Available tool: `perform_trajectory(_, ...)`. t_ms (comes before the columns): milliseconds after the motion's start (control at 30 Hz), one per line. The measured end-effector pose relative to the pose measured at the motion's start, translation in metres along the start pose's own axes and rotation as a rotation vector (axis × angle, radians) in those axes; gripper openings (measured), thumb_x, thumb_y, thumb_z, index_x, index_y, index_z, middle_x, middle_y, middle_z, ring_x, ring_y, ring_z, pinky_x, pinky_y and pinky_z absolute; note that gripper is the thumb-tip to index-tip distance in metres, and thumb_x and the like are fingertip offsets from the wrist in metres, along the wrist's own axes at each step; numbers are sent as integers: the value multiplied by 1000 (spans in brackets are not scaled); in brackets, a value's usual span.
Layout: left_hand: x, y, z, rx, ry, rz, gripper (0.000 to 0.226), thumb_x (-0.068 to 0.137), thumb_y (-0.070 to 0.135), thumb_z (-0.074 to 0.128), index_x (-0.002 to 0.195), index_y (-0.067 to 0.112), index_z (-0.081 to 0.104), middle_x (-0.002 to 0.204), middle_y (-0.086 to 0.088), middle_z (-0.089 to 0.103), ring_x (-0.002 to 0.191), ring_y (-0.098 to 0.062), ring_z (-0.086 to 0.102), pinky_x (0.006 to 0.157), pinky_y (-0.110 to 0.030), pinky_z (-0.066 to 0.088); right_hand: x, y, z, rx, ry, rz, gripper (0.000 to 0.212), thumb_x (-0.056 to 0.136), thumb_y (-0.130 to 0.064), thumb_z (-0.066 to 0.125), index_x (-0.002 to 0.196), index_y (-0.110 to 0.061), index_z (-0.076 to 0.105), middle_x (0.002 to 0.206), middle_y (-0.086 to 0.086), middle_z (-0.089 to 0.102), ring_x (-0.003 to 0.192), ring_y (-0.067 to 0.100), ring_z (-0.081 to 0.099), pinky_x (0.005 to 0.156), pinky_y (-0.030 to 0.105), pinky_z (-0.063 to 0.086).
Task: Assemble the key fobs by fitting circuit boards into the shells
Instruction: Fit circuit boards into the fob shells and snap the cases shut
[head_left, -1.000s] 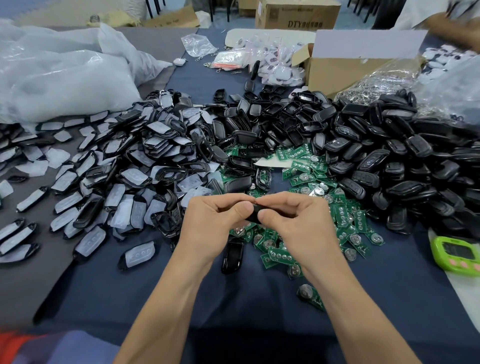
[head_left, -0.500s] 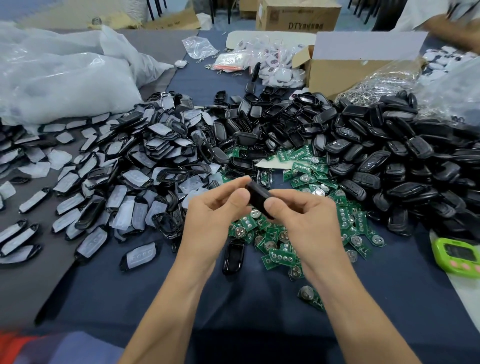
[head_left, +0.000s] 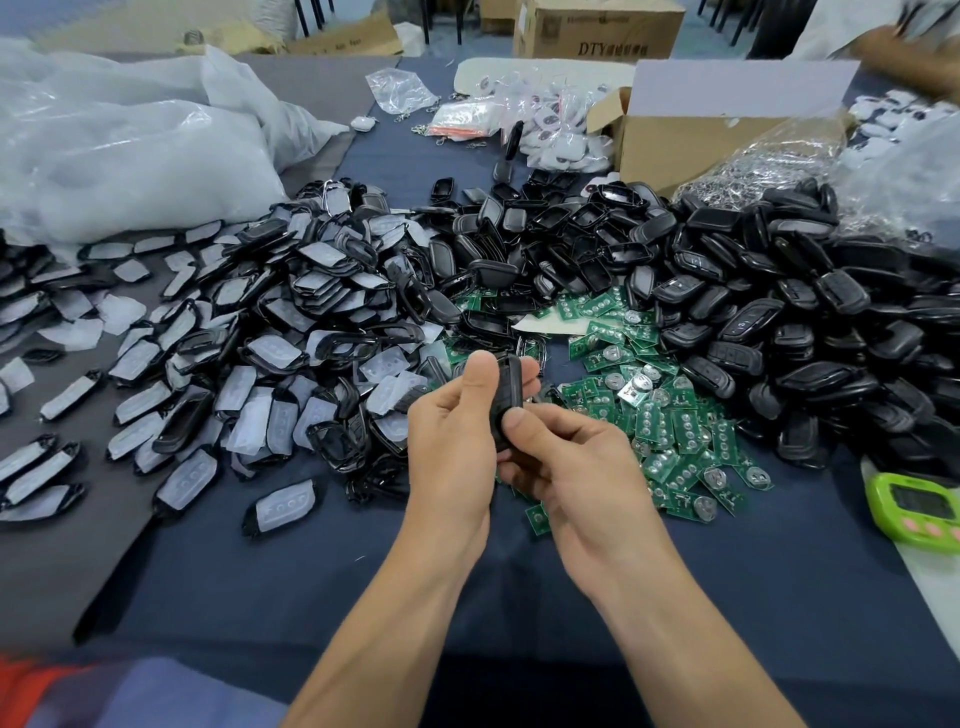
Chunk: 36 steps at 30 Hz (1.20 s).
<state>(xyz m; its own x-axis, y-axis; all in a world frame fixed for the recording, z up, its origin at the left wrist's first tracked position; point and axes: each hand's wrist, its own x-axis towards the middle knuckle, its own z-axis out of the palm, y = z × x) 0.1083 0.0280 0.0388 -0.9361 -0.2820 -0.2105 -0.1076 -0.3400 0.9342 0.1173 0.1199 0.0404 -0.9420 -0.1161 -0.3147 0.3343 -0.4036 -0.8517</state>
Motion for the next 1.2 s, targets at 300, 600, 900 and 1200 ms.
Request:
perform_trajectory(300, 11, -4, -8, 89, -54, -14, 56, 106, 53, 47, 88, 16, 84, 96, -10, 81, 86, -17, 78, 66, -25, 61, 10, 5, -10, -30, 27, 77, 25, 95, -2, 67, 75, -10, 79, 72, 9, 74, 56, 12, 66, 54, 20, 55)
perform_trajectory(600, 26, -10, -32, 120, 29, -22, 32, 110, 41, 45, 112, 25, 73, 109, 7, 80, 105, -9, 75, 86, -21, 59, 67, -57, -81, 351, 81, -16, 56, 81, -28, 77, 130, -6, 63, 127, 15, 71, 118, 28, 71, 95, 38, 61)
perform_trajectory(900, 50, -7, -37, 199, 92, -5, 15, 97, 31, 65, 99, 39, 77, 113, 14, 78, 111, -2, 71, 99, -25, 53, 133, -34, -65, -1376, 227, -223, 57, 90, 7, 58, 135, -27, 66, 135, 11, 62, 90, 27, 65, 83, 42, 59)
perform_trajectory(1200, 107, -3, -17, 876, 1, 256, 64, 98, -6, 45, 146, 35, 59, 133, 9, 66, 64, 3, 63, 55, -17, 49, 121, -21, -50, -1073, 382, -424, 15, 95, -14, 67, 90, -26, 74, 73, -14, 71, 67, 11, 67, 62, 30, 54)
